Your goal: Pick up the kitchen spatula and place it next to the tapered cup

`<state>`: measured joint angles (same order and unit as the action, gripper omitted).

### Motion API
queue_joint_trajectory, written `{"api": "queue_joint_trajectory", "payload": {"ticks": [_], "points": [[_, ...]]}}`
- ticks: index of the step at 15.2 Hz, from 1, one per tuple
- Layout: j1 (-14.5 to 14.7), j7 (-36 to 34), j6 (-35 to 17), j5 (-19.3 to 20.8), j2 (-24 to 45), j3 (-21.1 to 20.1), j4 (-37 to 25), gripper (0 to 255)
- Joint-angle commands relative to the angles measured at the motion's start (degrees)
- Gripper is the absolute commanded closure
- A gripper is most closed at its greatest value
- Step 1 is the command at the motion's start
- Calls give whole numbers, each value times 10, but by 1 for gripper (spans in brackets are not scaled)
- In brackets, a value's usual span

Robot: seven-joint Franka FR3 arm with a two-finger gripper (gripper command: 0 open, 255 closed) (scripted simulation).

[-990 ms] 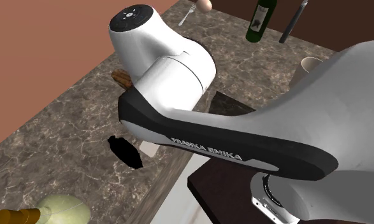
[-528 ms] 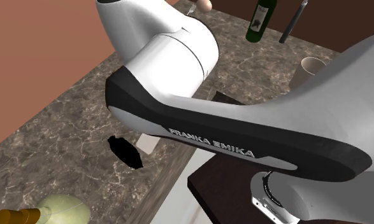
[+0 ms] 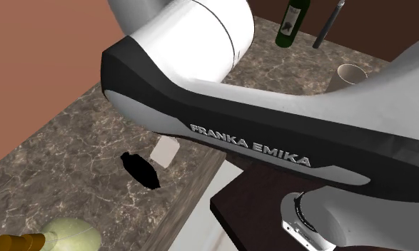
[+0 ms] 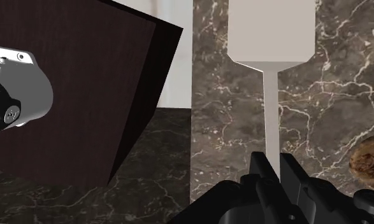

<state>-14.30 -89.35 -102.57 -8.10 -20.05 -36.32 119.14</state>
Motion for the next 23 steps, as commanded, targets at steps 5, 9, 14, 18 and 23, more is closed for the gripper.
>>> {"api": "queue_joint_trajectory", "payload": {"ticks": [5,9,14,18,23], "points": [[-10,92,2,-6,-58,73,58,255],[-23,152,0,3,-85,122,90,255],[-45,224,-5,23,-102,179,115,255],[-65,280,-10,43,-104,223,123,255],[-93,348,-19,69,-91,276,120,255]]}}
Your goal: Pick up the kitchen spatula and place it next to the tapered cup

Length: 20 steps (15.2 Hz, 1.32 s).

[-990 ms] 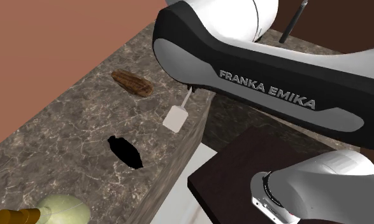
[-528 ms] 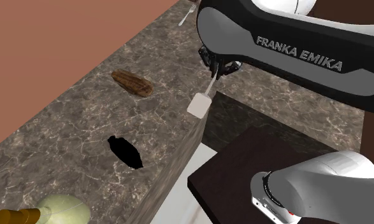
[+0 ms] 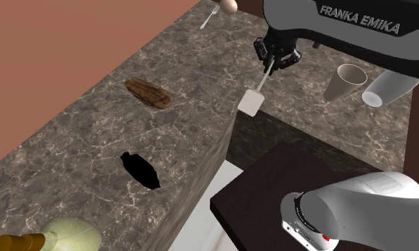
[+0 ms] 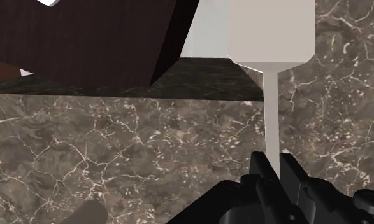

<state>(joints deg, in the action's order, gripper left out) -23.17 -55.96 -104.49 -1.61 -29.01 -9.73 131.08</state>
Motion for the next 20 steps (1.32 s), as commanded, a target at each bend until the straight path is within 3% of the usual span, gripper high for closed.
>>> {"api": "queue_joint_trajectory", "payload": {"ticks": [1,11,20], "points": [[-10,27,-2,10,4,20,-2,255],[-63,156,-21,49,81,117,-64,255],[-103,271,-27,52,193,192,-175,255]]}}
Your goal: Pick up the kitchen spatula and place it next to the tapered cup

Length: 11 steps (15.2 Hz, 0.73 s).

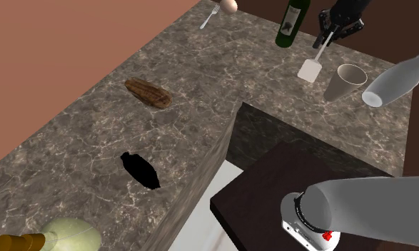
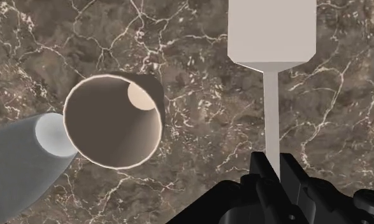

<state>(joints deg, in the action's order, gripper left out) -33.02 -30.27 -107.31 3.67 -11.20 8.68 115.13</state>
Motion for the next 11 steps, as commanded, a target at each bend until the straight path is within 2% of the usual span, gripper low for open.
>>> {"api": "queue_joint_trajectory", "payload": {"ticks": [1,11], "points": [[-9,27,1,-3,29,16,-32,255],[-67,153,34,-52,203,75,-237,255]]}}
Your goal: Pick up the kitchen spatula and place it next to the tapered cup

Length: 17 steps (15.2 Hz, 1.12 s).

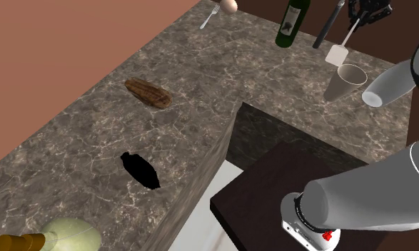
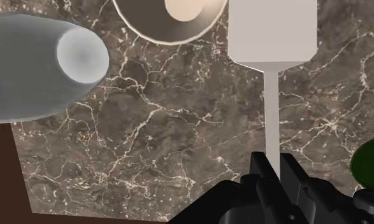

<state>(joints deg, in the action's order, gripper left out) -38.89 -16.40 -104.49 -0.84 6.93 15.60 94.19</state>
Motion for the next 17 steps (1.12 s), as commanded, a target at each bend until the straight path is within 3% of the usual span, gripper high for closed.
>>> {"api": "queue_joint_trajectory", "payload": {"ticks": [1,6,17], "points": [[-16,27,13,-14,43,9,-54,255],[-63,76,59,-51,151,20,-204,255],[-57,77,-29,-50,145,18,-110,255]]}}
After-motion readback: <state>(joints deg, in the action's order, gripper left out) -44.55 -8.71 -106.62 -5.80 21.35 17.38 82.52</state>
